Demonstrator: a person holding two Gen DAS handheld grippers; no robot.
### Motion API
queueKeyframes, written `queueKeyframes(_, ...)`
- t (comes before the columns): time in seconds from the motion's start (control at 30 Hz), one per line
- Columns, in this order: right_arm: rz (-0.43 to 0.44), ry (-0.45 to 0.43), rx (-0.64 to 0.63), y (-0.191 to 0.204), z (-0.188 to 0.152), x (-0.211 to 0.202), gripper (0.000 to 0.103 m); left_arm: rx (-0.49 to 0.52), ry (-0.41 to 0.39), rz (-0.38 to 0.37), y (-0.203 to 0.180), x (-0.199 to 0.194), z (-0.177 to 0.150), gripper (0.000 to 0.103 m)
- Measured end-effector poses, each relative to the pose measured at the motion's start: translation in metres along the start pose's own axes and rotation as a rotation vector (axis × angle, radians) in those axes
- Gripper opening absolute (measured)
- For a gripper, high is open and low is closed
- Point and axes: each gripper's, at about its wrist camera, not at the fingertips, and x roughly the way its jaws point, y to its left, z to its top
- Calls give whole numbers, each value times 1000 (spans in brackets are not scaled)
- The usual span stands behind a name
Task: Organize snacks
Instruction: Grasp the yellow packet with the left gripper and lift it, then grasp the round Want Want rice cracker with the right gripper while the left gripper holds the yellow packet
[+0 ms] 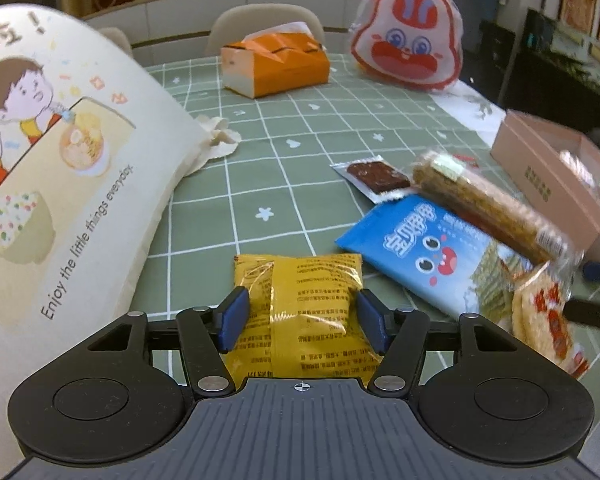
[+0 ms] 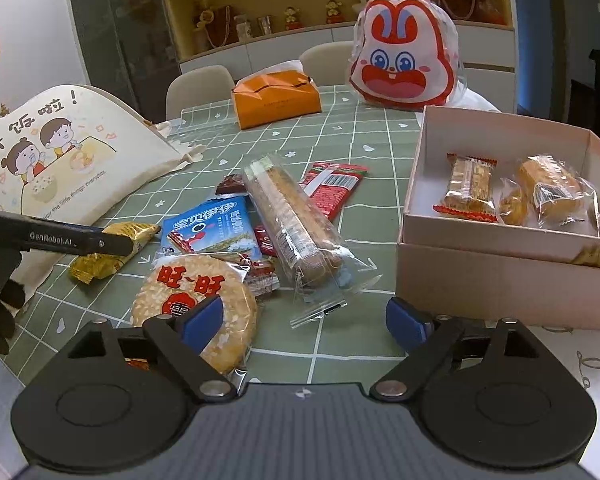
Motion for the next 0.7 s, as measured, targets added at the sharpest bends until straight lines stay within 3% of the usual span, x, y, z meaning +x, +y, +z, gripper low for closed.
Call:
queueKeyframes(0.27, 8, 10, 34, -3, 1, 2, 93, 7, 23, 61, -2, -1, 0, 66)
queueKeyframes(0.53, 10, 22, 33, -2, 2, 2, 93, -30, 36, 15, 8, -4, 0, 63)
queueKeyframes(0.7, 113, 74, 27, 19, 8, -3, 93, -1, 51, 0, -5, -15, -8, 59)
